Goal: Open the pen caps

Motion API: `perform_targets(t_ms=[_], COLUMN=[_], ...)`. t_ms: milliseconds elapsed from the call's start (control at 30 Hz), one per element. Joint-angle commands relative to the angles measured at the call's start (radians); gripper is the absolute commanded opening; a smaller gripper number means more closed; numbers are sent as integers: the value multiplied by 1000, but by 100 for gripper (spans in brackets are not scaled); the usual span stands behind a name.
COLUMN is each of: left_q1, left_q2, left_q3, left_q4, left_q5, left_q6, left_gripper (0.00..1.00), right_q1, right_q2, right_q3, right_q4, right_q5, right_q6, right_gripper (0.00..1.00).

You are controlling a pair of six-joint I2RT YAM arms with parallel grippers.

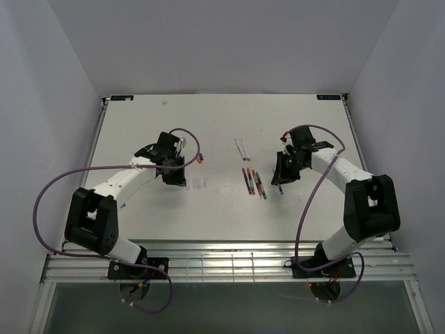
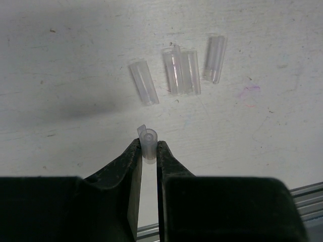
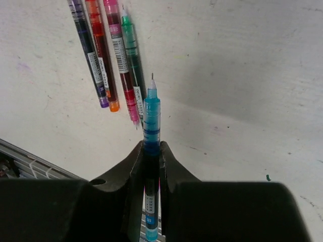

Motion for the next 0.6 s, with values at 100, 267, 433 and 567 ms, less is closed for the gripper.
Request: perform_targets(t_ms=[100,267,433,567], left_q1=[7,23,58,69], left_q2=[52,101,146,175], left_q3=[3,-6,-6,3], left_q4=[51,74,100,106], left_q5=[-1,16,25,36], left_q6=[66,67,64,61], left_gripper=[3,10,14,17], right_q1=[-42,-56,-56,-56], right_q2=[69,114,155,175], right_q3=[75,68,80,101], right_q4=[-28,-24,-21,-19], right_q5=[24,-18,-62,-86], right_q6=[-93,-104,-104,-102], right_gripper=[8,8,9,11])
